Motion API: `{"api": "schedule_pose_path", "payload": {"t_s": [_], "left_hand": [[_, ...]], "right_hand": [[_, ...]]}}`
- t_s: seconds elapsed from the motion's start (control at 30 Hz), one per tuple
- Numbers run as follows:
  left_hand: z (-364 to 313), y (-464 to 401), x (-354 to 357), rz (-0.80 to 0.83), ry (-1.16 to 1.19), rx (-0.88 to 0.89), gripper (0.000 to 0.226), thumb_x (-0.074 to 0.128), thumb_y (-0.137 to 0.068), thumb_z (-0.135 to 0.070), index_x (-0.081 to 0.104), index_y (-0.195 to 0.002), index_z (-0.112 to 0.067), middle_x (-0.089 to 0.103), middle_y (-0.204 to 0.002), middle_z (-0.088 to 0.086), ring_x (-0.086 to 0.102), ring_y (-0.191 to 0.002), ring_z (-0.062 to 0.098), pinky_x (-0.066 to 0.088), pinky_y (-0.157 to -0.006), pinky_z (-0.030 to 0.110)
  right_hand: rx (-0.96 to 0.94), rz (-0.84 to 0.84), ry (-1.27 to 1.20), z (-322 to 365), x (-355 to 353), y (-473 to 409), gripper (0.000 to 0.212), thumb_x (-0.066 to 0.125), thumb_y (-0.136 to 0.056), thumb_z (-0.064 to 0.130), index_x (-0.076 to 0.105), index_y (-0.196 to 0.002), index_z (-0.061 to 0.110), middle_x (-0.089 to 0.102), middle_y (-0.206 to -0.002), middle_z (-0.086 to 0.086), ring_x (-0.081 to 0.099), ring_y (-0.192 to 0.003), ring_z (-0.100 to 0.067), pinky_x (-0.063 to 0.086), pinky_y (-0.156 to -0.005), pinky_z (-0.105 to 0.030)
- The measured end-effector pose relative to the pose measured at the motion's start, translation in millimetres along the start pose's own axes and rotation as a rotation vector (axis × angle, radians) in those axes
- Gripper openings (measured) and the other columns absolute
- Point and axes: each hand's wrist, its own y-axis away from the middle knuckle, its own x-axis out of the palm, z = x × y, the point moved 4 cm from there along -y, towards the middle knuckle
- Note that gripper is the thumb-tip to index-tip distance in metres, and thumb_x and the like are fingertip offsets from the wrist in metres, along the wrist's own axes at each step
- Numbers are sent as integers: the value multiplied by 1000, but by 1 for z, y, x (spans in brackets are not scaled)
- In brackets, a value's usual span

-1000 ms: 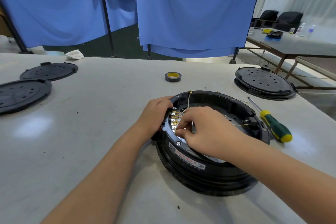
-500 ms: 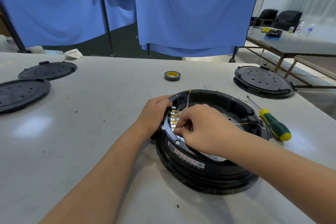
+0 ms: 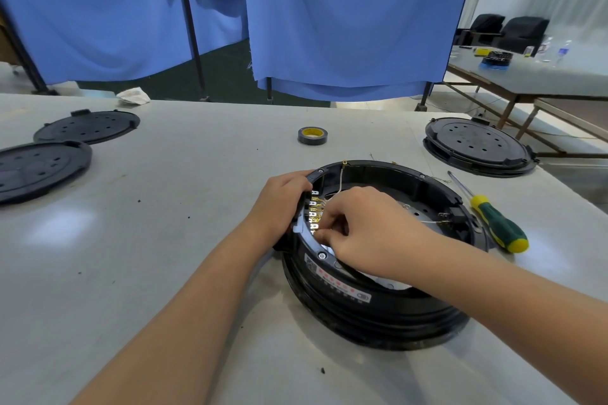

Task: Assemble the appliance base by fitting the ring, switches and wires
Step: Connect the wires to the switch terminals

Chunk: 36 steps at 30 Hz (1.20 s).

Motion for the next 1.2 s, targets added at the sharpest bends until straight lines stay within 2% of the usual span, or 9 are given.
{"api": "schedule_pose_path", "payload": {"t_s": [0.1, 0.43, 0.57, 0.7, 0.73, 0.83, 0.9, 1.03, 1.2], "left_hand": [[0, 0, 0, 6, 7, -5, 27, 42, -88, -4, 59, -94, 15, 54, -80, 15, 47, -72, 18, 37, -59, 27], [2, -2, -3, 18, -48, -10, 25, 44, -89, -7, 60, -88, 13, 51, -81, 13, 44, -73, 16, 36, -62, 25], [4, -2, -4, 24, -68, -25, 27, 44, -90, -9, 59, -90, 14, 52, -81, 14, 45, -75, 19, 35, -69, 33], [3, 1, -6, 28, -57, -25, 30, 49, -85, -15, 65, -94, 8, 60, -82, 22, 53, -76, 20, 40, -70, 32], [3, 1, -6, 28, -51, -24, 26, 49, -86, -14, 70, -91, 0, 67, -85, 20, 58, -76, 20, 43, -70, 31], [1, -1, -12, -32, -26, -2, 36, 46, -90, -10, 76, -78, -26, 75, -82, -6, 67, -74, 2, 49, -64, 15], [0, -3, -22, -119, -27, 19, 33, 46, -92, -12, 73, -81, -26, 74, -80, -11, 66, -71, 0, 48, -58, 12], [5, -3, -48, -306, -318, 115, 19, 53, -91, -15, 68, -92, -27, 70, -88, -13, 63, -79, 2, 44, -63, 17], [24, -6, -60, -331, -606, 29, 25, 59, -89, -24, 65, -113, -23, 65, -110, -8, 57, -93, 9, 40, -79, 24]], "right_hand": [[-35, 1, 1, 1, 0, 0, 18, 64, -85, 25, 61, -67, 27, 59, -66, 10, 56, -69, -11, 37, -60, -22], [-77, -34, -48, -4, 4, -2, 20, 66, -84, 26, 55, -68, 30, 49, -69, 12, 49, -68, -5, 36, -63, -23], [-65, -17, -151, -10, 3, -3, 6, 71, -81, 28, 71, -74, 28, 58, -69, 14, 57, -70, -6, 49, -69, -29], [-37, 53, -303, -21, -11, -2, 9, 76, -77, 32, 75, -85, 28, 69, -74, 10, 61, -65, -4, 51, -67, -21], [-32, 42, -334, -25, -18, -2, 10, 77, -77, 32, 75, -86, 30, 70, -73, 11, 62, -65, -5, 50, -66, -18], [-8, -76, -373, -40, -38, -5, 7, 76, -78, 28, 74, -82, 34, 70, -73, 17, 64, -69, 1, 47, -63, -9], [27, -157, -340, -50, -43, -8, 9, 75, -80, 26, 73, -85, 34, 70, -76, 15, 64, -73, 2, 48, -69, -12], [31, -196, -175, -57, -32, -9, 26, 69, -85, 29, 67, -110, 33, 58, -104, 17, 55, -96, 0, 42, -88, -19], [65, 94, -101, -62, -9, -6, 44, 66, -84, 44, 57, -126, 35, 50, -123, 18, 50, -111, -3, 40, -95, -23]]}}
